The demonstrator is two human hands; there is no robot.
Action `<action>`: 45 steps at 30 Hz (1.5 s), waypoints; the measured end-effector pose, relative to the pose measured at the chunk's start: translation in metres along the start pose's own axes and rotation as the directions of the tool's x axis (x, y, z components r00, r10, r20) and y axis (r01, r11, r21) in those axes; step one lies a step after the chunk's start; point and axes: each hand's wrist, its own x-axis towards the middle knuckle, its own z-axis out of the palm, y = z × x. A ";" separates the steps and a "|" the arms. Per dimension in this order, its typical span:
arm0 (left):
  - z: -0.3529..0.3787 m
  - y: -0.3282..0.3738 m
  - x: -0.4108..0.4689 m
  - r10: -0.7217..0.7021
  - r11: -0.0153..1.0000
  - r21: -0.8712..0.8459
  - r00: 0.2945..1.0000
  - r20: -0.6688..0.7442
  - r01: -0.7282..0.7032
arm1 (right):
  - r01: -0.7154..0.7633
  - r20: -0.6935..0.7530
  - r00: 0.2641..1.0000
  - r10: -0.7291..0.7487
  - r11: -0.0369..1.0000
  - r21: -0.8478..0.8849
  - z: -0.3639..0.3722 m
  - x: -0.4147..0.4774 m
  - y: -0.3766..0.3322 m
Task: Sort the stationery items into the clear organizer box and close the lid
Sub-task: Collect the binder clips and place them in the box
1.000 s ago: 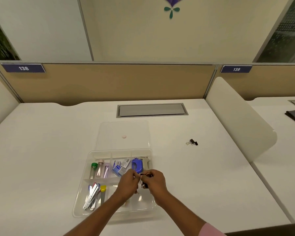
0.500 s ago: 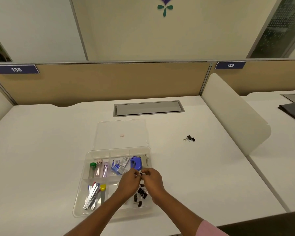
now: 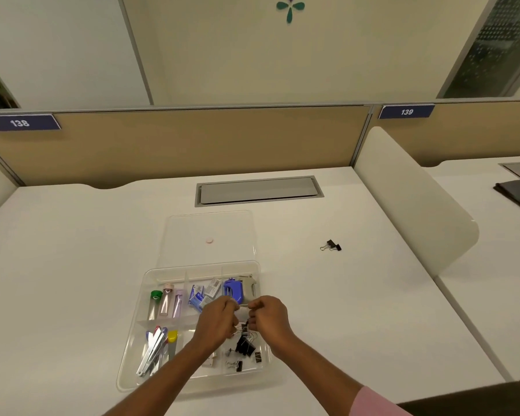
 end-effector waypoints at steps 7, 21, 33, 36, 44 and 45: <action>-0.004 0.017 0.013 -0.049 0.960 -0.275 0.999 -0.010 0.044 | -0.012 0.028 1.000 0.008 0.989 0.147 -0.014 0.011 -0.009; 0.062 0.099 0.085 0.130 0.984 -0.139 0.980 0.151 -0.109 | 0.022 -0.184 0.982 0.034 0.956 0.294 -0.113 0.074 -0.021; 0.160 0.155 0.176 0.230 0.946 0.153 0.923 0.307 -0.287 | 0.030 -0.378 0.924 0.057 0.975 0.220 -0.202 0.162 -0.017; 0.180 0.160 0.198 0.248 0.920 0.212 0.909 0.334 -0.329 | 0.020 -0.406 0.913 0.047 0.987 0.159 -0.216 0.183 -0.011; 0.217 0.166 0.233 0.349 0.686 0.539 0.871 0.347 -0.489 | -0.033 -0.422 0.907 -0.004 0.996 -0.079 -0.237 0.220 0.010; 0.220 0.165 0.237 0.350 0.660 0.566 0.869 0.351 -0.494 | -0.015 -0.408 0.912 -0.040 0.991 -0.131 -0.238 0.222 0.013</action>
